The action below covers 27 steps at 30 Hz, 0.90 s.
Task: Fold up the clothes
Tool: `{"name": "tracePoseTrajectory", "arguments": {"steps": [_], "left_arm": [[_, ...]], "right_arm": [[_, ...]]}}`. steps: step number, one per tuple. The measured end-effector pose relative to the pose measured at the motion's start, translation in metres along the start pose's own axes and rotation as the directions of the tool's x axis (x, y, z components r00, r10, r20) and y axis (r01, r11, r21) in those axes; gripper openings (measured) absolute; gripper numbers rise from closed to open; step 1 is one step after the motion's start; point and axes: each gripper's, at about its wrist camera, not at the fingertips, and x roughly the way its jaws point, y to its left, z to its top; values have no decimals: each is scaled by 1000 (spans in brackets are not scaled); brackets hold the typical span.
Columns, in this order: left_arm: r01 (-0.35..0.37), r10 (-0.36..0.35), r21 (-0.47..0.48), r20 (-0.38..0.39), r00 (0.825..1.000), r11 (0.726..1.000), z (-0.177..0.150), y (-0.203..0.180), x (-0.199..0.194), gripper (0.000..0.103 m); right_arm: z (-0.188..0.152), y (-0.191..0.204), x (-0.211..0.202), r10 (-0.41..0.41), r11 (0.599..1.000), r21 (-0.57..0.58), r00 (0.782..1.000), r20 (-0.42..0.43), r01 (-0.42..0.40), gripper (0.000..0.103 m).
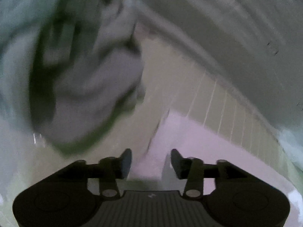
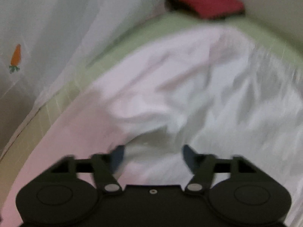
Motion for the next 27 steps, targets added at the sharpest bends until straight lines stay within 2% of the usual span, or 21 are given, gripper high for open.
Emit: {"name": "tracePoseTrajectory", "arguments": {"steps": [2, 4, 5, 9, 11, 12, 13, 14, 16, 18, 20, 23, 26, 27], "left_arm": [[20, -20, 37, 13, 1000, 999, 11, -6, 9, 62], [39, -41, 75, 26, 999, 996, 21, -13, 19, 63], [43, -44, 89, 7, 999, 995, 24, -17, 29, 63], [40, -28, 160, -74, 997, 986, 26, -28, 66, 62], [30, -16, 197, -70, 997, 980, 24, -33, 71, 57], [24, -11, 214, -66, 998, 976, 24, -36, 73, 47], [19, -5, 232, -61, 998, 973, 23, -38, 75, 26], [6, 7, 241, -53, 999, 970, 23, -41, 77, 17], [25, -16, 230, -43, 999, 973, 28, -44, 83, 12], [39, -37, 217, -12, 999, 975, 34, -49, 75, 11], [40, -53, 246, 45, 998, 968, 49, -64, 68, 11], [34, -100, 324, 191, 977, 945, 74, -98, 50, 11], [9, -94, 295, 276, 956, 955, 95, -121, 49, 15], [8, -84, 269, 272, 959, 963, 96, -120, 52, 22]], "right_arm": [[5, 11, -7, -21, 997, -67, 997, 73, 26, 92], [9, 22, -10, -29, 990, -134, 993, 117, 45, 94], [10, 26, -10, -30, 985, -163, 991, 130, 51, 94], [13, 34, -2, -18, 989, -147, 994, 109, 34, 94], [13, 37, -3, -16, 991, -130, 995, 103, 29, 94], [12, 36, -4, -19, 990, -134, 994, 105, 33, 94], [12, 36, -4, -22, 989, -142, 994, 107, 37, 94], [11, 37, -3, -26, 988, -149, 994, 110, 42, 94], [10, 37, -4, -37, 988, -142, 993, 115, 53, 94], [10, 37, -3, -44, 989, -132, 992, 115, 59, 94], [9, 38, -3, -48, 990, -126, 992, 114, 62, 94], [10, 43, -7, -58, 986, -148, 989, 133, 77, 94], [10, 45, -12, -52, 983, -164, 986, 160, 79, 95], [10, 45, -13, -50, 983, -167, 985, 168, 79, 95]]}}
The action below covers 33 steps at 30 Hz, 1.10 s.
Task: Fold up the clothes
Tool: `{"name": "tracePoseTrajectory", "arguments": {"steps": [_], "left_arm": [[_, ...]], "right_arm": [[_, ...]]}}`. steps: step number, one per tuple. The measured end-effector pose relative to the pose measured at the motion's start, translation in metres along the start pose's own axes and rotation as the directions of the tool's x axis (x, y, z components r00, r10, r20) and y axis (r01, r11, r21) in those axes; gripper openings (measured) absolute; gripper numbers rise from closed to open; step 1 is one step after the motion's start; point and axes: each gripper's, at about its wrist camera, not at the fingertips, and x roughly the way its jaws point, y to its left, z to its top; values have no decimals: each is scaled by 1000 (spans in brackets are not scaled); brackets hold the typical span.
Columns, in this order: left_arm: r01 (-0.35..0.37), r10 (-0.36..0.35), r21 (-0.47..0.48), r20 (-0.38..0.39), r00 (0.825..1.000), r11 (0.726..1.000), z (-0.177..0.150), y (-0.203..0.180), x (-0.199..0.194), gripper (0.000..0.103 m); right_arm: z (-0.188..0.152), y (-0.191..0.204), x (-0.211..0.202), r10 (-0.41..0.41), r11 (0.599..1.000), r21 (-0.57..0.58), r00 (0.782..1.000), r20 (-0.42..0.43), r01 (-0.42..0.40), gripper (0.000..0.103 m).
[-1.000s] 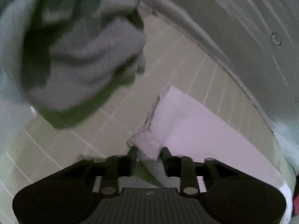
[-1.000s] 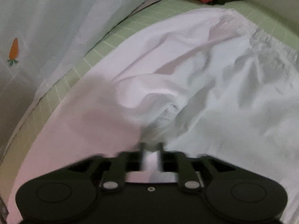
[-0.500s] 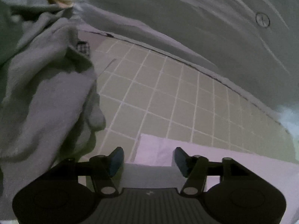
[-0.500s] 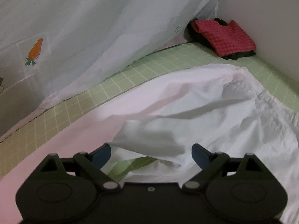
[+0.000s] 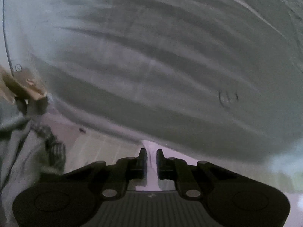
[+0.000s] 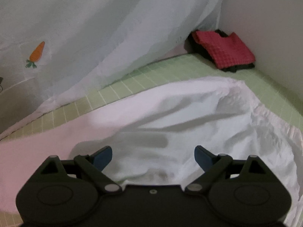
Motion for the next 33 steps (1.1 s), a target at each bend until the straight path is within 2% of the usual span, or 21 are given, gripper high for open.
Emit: {"name": "tracePoseTrajectory", "arguments": {"steps": [1, 3, 5, 7, 10, 12, 15, 17, 18, 19, 24, 28, 31, 33], "left_arm": [[-6, 5, -29, -11, 1000, 1000, -2, 2, 3, 39], [-6, 2, -91, -43, 999, 996, -11, 10, 7, 54], [-9, -4, -139, -94, 996, 990, -28, 21, 6, 54], [-63, 39, -159, -150, 988, 985, -48, 31, 5, 55], [-90, 42, -214, -221, 974, 973, -72, 45, 8, 56], [-97, 35, -249, -242, 970, 964, -81, 50, 12, 56], [-64, 4, -268, -219, 976, 961, -79, 49, 18, 56], [-40, -18, -279, -201, 979, 959, -78, 48, 22, 54], [-40, -13, -267, -195, 981, 963, -78, 45, 22, 40], [-41, -9, -250, -194, 981, 967, -78, 43, 24, 3], [-4, -35, -230, -165, 986, 973, -74, 46, 5, 3], [46, -84, -285, -125, 989, 957, -75, 58, -44, 3], [41, -90, -334, -133, 987, 942, -85, 70, -80, 3], [-34, -55, -384, -219, 974, 923, -106, 83, -81, 3]], "right_arm": [[0, 0, 0, 1, 1000, -2, 1000, 0, -1, 95], [0, -1, -1, 5, 1000, -5, 1000, -4, -5, 95], [-1, -2, -2, 9, 1000, -9, 1000, -7, -9, 96], [-3, -3, -3, 13, 1000, -14, 1000, -9, -13, 96], [-6, -2, 1, 22, 1000, -14, 999, -26, -22, 96], [-8, 1, 5, 30, 999, -12, 999, -39, -31, 96], [-9, 8, 6, 41, 999, -25, 998, -45, -42, 96], [-10, 11, 6, 43, 998, -38, 998, -42, -44, 97], [-10, 11, 5, 41, 998, -42, 998, -42, -43, 97], [-11, 11, 5, 39, 998, -43, 998, -43, -41, 97], [-12, 6, 4, 32, 999, -25, 998, -46, -33, 97], [-13, 3, 4, 29, 999, -23, 999, -42, -30, 97], [-13, 2, 4, 38, 999, -17, 998, -39, -39, 97], [-13, 3, 4, 46, 999, -17, 998, -38, -46, 97]]}}
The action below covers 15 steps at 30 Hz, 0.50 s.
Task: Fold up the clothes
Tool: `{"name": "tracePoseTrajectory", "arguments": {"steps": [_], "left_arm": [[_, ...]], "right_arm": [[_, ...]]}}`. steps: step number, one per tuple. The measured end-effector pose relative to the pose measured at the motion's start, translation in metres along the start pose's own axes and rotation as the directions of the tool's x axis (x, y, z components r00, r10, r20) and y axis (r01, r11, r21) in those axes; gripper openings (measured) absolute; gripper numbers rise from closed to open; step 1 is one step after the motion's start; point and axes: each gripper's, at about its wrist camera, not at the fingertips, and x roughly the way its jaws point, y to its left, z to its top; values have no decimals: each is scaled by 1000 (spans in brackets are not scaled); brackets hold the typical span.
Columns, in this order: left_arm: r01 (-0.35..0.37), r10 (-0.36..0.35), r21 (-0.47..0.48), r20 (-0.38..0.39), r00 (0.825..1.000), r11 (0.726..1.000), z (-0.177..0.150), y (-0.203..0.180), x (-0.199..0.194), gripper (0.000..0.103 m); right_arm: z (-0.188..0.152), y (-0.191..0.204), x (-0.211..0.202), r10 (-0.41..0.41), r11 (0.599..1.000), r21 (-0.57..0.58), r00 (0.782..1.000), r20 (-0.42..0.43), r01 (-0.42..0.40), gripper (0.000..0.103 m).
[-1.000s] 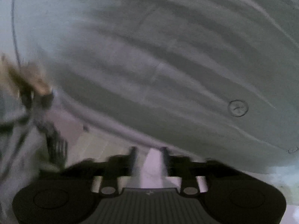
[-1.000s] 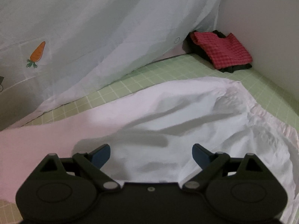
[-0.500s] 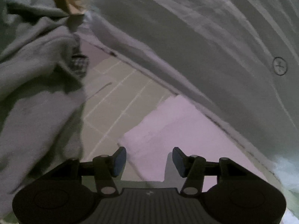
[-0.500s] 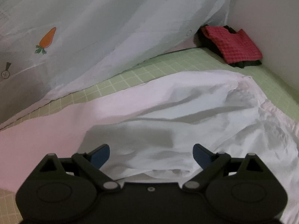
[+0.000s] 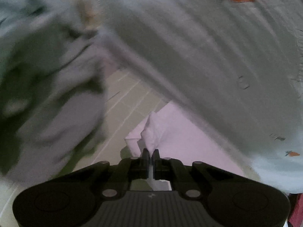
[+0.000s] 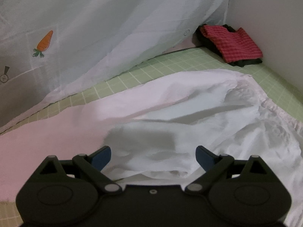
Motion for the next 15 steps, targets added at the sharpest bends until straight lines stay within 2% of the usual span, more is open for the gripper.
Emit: {"name": "tracePoseTrajectory", "arguments": {"steps": [3, 7, 11, 12, 14, 15], "left_arm": [[-89, 76, -113, -117, 990, 990, -23, 32, 11, 4], [-109, 99, -76, -117, 988, 991, -37, 38, 9, 6], [-143, 142, -5, -112, 984, 990, -33, 27, 16, 9], [-145, 145, 4, -108, 983, 989, -33, 25, 16, 12], [-142, 143, 20, -103, 984, 990, -33, 22, 16, 25], [-142, 144, 29, -103, 984, 989, -33, 21, 17, 35]], "right_arm": [[-1, 1, 1, 16, 1000, -1, 1000, -9, -16, 97], [-4, 1, -1, 38, 999, -11, 999, -15, -38, 98], [-4, -2, -1, 39, 999, -11, 999, -10, -39, 101], [-4, -3, -1, 45, 999, -3, 999, -8, -45, 101], [-4, -6, -1, 56, 998, 14, 998, -3, -56, 103], [-3, -7, -1, 62, 998, 15, 998, 8, -62, 103]]}}
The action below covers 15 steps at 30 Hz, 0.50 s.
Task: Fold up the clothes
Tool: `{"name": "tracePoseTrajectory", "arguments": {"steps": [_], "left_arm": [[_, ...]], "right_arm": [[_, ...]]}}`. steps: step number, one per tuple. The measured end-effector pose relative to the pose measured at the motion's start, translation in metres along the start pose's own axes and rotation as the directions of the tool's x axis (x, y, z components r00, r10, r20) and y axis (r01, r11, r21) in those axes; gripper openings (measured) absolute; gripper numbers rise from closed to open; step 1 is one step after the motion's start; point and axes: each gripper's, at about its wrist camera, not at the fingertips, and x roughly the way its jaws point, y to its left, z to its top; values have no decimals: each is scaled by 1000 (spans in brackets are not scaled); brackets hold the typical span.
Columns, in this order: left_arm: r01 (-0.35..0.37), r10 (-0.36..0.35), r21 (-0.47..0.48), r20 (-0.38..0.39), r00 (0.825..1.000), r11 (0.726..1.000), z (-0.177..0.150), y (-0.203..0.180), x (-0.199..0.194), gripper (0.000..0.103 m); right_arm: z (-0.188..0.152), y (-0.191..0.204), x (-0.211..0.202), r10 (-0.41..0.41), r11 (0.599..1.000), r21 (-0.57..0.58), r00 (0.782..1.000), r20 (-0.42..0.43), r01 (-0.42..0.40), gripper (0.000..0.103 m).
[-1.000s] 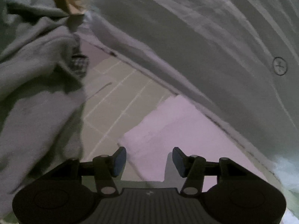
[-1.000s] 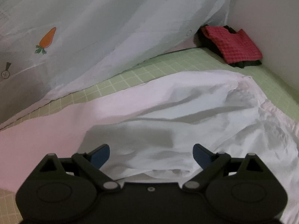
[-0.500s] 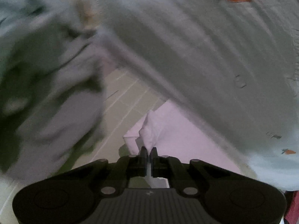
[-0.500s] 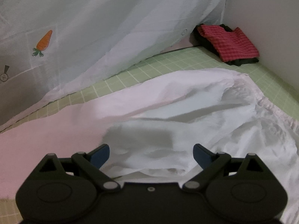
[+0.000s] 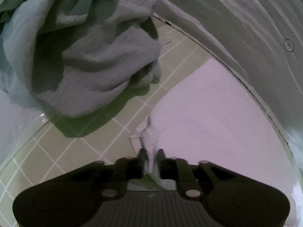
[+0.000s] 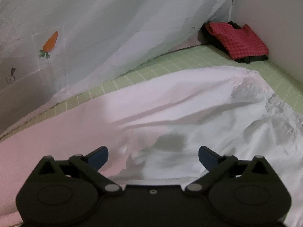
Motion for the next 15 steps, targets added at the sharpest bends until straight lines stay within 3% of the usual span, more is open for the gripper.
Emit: {"name": "tracePoseTrajectory", "arguments": {"steps": [1, 2, 10, 15], "left_arm": [[-2, 2, 9, -1, 1000, 1000, 0, -1, 2, 44], [-15, 15, 16, -6, 1000, 1000, -1, -2, 3, 46], [-62, 63, 40, -11, 998, 997, 2, -8, 6, 49], [-84, 78, 110, 57, 995, 990, 22, -23, 4, 58]], "right_arm": [[2, -2, 1, 3, 1000, -6, 1000, 9, -3, 103], [4, -3, 1, 7, 1000, -12, 1000, 19, -6, 103], [51, -9, 42, 43, 995, -92, 994, 96, -34, 103], [87, 10, 103, 76, 987, -141, 997, 27, -71, 103]]}}
